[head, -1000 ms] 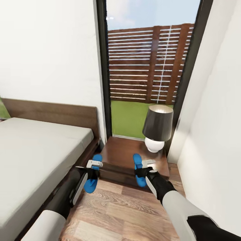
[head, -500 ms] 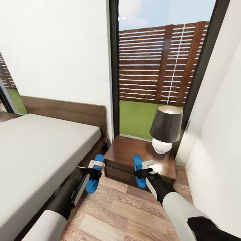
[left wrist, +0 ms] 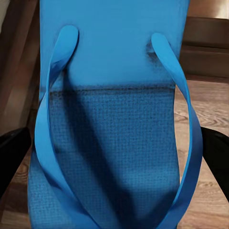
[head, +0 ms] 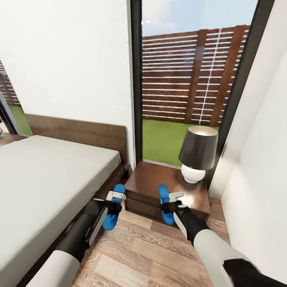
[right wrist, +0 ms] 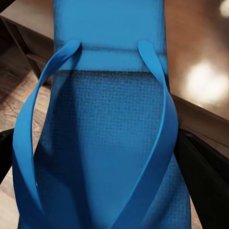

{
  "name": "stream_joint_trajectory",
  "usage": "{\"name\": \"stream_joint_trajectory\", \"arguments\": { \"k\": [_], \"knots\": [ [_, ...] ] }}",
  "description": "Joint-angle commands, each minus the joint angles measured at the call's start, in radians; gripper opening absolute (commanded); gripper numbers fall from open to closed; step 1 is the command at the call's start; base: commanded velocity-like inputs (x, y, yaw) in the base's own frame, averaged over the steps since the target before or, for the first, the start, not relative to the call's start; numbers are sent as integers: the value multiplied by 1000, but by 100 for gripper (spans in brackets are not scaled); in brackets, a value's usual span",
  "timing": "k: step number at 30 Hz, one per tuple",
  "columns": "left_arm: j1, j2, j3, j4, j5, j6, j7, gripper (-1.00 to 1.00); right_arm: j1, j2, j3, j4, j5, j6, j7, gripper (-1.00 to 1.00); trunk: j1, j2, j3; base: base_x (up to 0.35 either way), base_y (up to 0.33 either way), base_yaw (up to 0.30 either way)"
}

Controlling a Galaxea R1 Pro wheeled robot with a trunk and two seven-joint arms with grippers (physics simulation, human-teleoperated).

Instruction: In the bedroom, move the book from the bed onto either nightstand, and place the two sandals side by side next to the bed.

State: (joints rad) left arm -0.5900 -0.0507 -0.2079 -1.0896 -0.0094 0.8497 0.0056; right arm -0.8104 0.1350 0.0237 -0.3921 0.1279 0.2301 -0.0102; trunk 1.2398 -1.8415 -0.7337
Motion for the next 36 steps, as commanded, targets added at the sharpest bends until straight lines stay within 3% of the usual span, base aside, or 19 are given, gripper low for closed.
{"name": "stream_joint_trajectory", "arguments": {
  "k": [1,5,9,15,23,36],
  "knots": [
    [-1,0,-2,-1,-1,4,1,-100,0,0,2,-2,10,7,-1,-100,0,0,-1,-1,-1,1],
    [-1,-1,-7,1,-4,0,1,-100,1,0,2,-2,10,6,-1,-100,0,0,-1,0,0,0],
    [-1,-2,-11,43,-7,-37,11,-100,6,-2,-1,42,8,-49,-1,-100,0,0,-1,0,0,0],
    [-5,-15,-11,264,-4,-191,58,-100,12,-19,-2,135,8,-97,-2,-100,0,0,-1,0,0,0],
    [-6,-19,-6,405,4,-280,69,-100,16,-38,-5,179,7,-105,-4,-100,0,0,-1,0,0,0],
    [-7,-15,2,643,6,-452,71,-100,61,-85,-51,244,8,-109,-5,-100,0,0,-1,0,0,0]
  ]
}}
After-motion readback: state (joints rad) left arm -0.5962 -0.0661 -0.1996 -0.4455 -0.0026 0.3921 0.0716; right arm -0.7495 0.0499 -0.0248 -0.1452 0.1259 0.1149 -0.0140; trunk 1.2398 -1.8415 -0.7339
